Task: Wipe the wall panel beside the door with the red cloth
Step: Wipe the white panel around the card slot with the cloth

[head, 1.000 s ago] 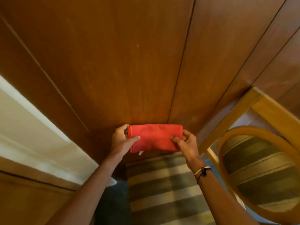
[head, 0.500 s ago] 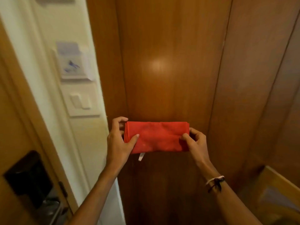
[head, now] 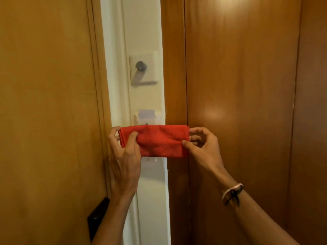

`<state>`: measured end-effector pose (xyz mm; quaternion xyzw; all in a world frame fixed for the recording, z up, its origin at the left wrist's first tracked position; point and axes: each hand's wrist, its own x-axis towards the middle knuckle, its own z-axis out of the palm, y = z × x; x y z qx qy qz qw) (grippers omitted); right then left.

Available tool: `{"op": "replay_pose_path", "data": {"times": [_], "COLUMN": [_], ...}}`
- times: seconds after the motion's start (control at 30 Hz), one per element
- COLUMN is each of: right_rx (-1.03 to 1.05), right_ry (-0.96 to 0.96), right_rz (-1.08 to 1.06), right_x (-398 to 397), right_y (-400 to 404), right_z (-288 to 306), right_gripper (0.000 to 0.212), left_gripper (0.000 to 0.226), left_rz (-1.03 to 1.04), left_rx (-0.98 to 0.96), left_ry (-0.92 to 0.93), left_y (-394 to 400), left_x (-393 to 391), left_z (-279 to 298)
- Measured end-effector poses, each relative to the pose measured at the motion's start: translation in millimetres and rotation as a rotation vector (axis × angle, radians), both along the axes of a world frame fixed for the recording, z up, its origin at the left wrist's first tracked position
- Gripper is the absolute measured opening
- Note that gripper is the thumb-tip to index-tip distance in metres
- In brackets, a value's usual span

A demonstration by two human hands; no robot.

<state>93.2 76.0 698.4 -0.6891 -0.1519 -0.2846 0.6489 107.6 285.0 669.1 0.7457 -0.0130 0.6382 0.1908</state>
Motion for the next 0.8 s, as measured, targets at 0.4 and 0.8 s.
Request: {"op": "replay_pose_path", "data": {"times": [0.4, 0.8], "right_rx": [-0.36, -1.177], "right_ry": [-0.212, -0.521], "right_rz": [-0.33, -0.78], "right_x": [40.2, 46.4], "right_y": [9.7, 0.2], "right_z": [-7.6, -19.4], "right_gripper": [0.018, 0.052], "left_gripper": [0.063, 0.054], "left_rz": [0.0, 0.044], "left_rx": [0.009, 0.026], "left_ry": [0.09, 0.024], "left_y": [-8.5, -32.8], "left_x": [53.6, 61.5], "left_z": [0.5, -15.0]}}
